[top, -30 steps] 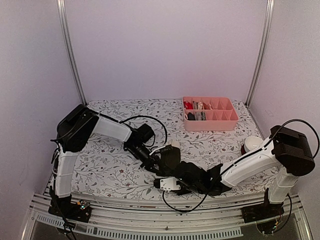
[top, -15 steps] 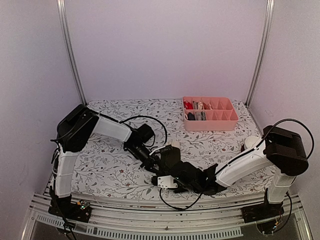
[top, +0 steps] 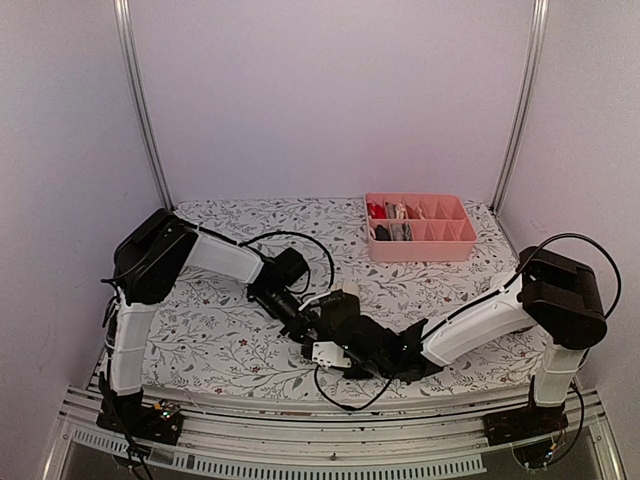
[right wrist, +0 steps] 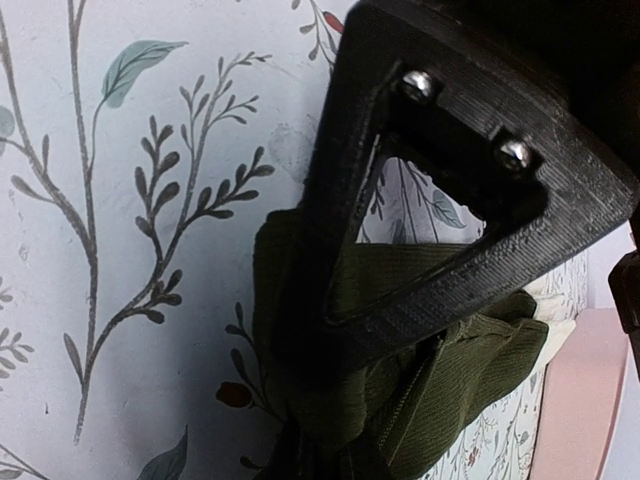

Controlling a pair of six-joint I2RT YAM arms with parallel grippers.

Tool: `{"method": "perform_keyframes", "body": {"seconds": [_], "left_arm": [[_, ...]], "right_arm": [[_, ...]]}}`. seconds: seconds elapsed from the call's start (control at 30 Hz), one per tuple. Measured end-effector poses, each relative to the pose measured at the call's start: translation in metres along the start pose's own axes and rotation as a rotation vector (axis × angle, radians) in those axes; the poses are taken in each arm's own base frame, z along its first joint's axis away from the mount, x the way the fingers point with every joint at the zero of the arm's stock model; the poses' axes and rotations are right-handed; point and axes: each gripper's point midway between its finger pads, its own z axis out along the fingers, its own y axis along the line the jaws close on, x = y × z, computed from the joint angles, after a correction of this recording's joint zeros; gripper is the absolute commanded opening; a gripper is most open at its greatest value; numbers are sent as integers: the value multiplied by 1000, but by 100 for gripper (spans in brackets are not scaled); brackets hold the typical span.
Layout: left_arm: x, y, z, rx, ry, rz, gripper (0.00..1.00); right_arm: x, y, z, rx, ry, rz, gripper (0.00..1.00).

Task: Roll the underwear
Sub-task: Roll the underwear at the center of the board.

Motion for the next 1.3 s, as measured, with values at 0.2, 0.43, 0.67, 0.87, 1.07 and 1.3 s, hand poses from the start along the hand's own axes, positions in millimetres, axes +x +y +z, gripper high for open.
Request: {"method": "perform_keyframes", "body": {"seconds": [0.2,0.43,0.67,0.87,1.07,1.3], "left_arm": [[0,-4,-3,-8,7,29,48],[-3,-27,-30,-133,9,146,79],[-16,-45,-63,-298,-59,392,85],[9,-42,-58,-416,-22,560,85],[41,-44,-35,-535,66,754,82],[37,-50,-25,-683,89,959,80]], "right_arm": [[-3,2,1,-48,-1,36,3],[-8,9,-3,-168,-46,113,3],[-11,20,-12,-378,-89,233,3],[-4,7,-11,-556,-77,418,3],[-13,10,-2,-737,-51,537,3],[-14,11,2,-915,-74,672,3]]}}
